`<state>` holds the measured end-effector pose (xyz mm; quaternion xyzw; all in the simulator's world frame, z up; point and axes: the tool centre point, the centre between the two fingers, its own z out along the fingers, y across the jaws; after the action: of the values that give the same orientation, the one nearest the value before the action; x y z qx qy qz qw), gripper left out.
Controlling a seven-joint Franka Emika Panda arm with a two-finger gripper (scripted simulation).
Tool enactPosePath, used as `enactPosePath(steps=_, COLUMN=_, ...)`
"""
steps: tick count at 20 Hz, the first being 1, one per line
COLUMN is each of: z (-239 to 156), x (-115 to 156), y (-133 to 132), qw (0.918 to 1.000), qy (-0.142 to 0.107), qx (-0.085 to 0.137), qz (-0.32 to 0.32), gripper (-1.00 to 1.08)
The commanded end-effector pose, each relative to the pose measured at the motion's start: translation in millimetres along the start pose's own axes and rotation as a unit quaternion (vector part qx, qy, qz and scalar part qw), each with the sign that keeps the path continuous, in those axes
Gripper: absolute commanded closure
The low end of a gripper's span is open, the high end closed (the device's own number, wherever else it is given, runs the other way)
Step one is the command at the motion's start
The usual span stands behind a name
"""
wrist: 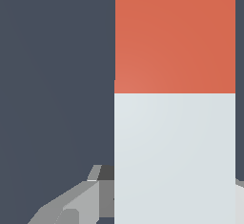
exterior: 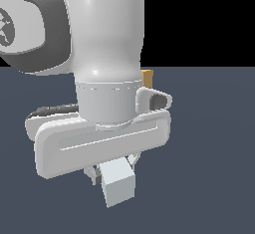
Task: Insert the peg into the horizontal hole in a box.
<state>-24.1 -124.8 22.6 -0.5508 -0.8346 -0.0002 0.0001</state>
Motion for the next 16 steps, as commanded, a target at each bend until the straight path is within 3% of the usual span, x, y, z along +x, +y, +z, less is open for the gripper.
enactPosePath(steps=1, z=0, x=0, y=0, qw=1.0, qy=0.0, qx=0.0, qz=0.0, gripper=1.08)
enactPosePath(steps=16, z=-8, x=15, y=-10, qw=0.9988, qy=0.0, qx=0.0, qz=0.049, gripper=1.08)
